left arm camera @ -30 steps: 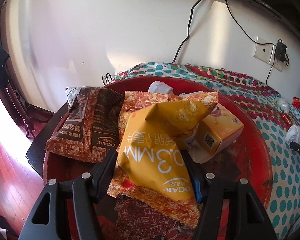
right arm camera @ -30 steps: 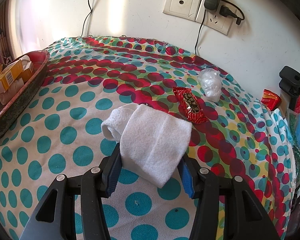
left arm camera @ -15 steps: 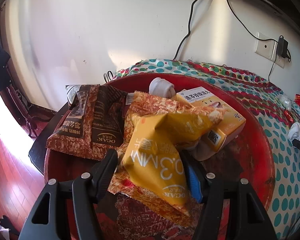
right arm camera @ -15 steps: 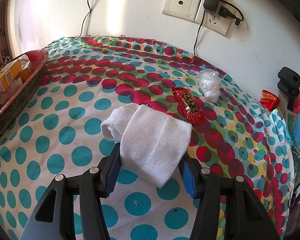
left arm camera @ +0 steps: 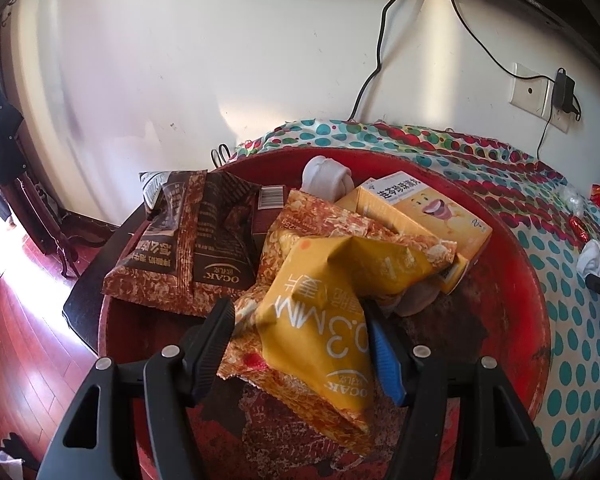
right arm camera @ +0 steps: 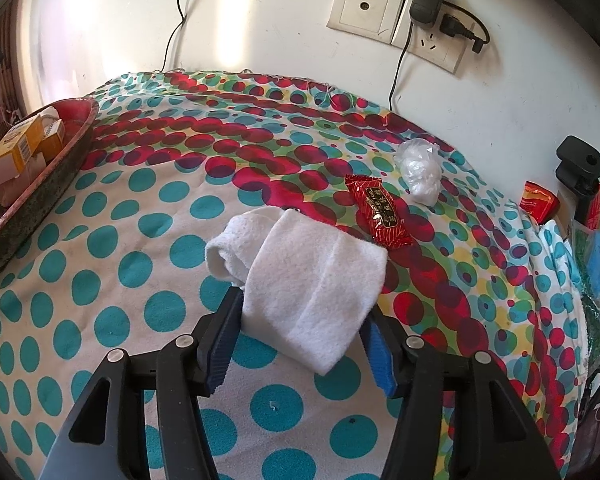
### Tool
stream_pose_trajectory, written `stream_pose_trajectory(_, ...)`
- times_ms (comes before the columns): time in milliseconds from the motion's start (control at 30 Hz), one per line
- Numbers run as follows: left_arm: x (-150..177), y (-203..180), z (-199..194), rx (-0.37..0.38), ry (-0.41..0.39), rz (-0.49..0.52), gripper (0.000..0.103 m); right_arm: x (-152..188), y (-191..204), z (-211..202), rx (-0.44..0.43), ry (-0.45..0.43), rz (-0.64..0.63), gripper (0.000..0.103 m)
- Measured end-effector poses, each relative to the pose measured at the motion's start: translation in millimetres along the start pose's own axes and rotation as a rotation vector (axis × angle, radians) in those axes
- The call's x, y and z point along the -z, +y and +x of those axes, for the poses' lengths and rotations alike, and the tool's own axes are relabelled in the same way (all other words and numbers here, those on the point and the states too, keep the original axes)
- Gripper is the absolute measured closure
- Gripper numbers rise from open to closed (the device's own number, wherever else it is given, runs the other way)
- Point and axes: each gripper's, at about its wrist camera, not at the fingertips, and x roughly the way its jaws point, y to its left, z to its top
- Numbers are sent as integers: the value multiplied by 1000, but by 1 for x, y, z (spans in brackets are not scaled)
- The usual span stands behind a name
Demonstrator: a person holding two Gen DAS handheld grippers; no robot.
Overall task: Organize objects
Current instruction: 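Open the left gripper to release the chip bag while the right gripper lifts the white cloth, then lower the white cloth into the red tray and open the right gripper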
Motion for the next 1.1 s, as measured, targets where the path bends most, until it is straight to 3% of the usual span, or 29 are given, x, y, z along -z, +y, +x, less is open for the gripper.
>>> stream_pose_trajectory(233,-2,2,-7,14,-32,-3,33,0,6,-2,18,-7,-1,58)
stream_pose_trajectory(567,-3,4,-9,25,-28,-13,33,-3,11,-14,6,-21,89,60)
stream_pose_trajectory(800,-4,5,-15,68,-31,-18,33,-17,36,-43,-69,-76,83,60)
stream_pose_trajectory(1100,-8,19,-25,94,-59,-63,33,-33,105,-75,-199,-118,-16,60)
